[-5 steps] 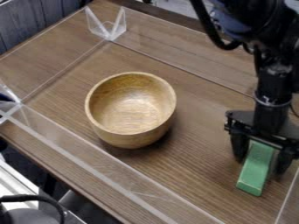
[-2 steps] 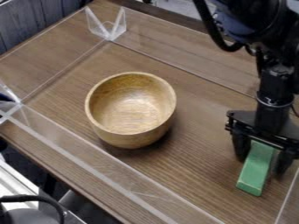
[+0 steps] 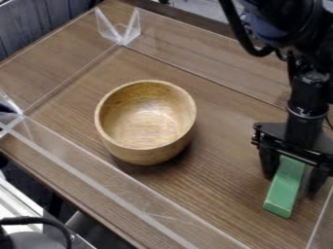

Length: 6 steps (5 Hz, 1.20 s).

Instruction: Put the green block in the brown bowl

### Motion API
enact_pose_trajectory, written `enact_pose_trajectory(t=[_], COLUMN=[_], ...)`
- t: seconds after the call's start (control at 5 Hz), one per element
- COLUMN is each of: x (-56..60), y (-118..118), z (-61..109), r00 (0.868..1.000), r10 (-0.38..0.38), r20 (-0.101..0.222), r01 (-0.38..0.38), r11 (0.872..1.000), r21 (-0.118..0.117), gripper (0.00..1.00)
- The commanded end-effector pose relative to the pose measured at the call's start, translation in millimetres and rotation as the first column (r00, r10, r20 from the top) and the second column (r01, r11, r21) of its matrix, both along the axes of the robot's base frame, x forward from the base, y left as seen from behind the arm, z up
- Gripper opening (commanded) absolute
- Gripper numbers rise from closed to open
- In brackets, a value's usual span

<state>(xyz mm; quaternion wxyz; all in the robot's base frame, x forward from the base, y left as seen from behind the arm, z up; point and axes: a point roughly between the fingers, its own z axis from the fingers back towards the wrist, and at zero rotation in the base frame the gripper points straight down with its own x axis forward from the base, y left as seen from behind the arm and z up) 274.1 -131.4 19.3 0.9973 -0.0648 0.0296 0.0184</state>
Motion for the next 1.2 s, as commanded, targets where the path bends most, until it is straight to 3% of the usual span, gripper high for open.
enact_pose_trajectory(t=[0.0,1.0], x=[-0.7,-5.8], y=[0.4,3.2], z=[0.1,1.7], r00=[1.0,0.998], r10=[0.003,0.027], r20=[-0.008,-0.065], r01=[-0.003,-0.027], r11=[1.0,1.0], r21=[0.003,0.014], gripper=[1.0,1.0])
